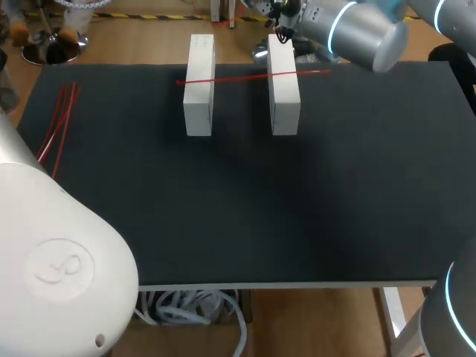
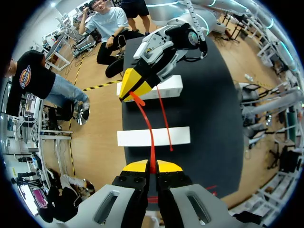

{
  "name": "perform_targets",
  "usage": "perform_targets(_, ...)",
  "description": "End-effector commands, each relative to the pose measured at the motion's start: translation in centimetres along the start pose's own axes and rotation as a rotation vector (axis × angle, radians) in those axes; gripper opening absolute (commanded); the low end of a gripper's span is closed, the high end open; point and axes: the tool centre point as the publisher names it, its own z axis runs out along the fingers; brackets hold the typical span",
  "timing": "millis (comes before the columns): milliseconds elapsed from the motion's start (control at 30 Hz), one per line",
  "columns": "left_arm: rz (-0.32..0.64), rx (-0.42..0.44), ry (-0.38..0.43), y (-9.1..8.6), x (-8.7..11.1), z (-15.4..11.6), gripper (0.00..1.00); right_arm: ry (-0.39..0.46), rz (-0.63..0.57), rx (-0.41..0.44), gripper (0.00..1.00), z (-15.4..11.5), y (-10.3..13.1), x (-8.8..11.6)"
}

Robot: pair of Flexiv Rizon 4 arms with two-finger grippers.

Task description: Grab the tape and strap the tape.

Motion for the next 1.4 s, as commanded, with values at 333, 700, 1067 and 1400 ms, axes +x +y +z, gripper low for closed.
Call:
perform_targets(333, 0.0, -0.002, 0.001, 0.0, 0.0, -0.1, 0.0, 0.064, -0.184, -0.083, 0.0, 0.5, 0.2, 0.3)
perform_targets(700, 0.0, -0.002, 0.001, 0.0, 0.0, -0.1, 0.0, 0.115, -0.242, -0.142, 0.0, -0.2, -1.2, -0.4)
perform_targets(1067, 0.0, -0.002, 0.001, 0.0, 0.0, -0.1, 0.0, 0.17, -0.28, -0.205, 0.0, -1.1, -0.9, -0.1)
perform_targets(1400, 0.0, -0.002, 0.001, 0.0, 0.0, -0.1, 0.0, 0.214, -0.257, -0.278, 0.0, -1.3, 0.3, 0.8)
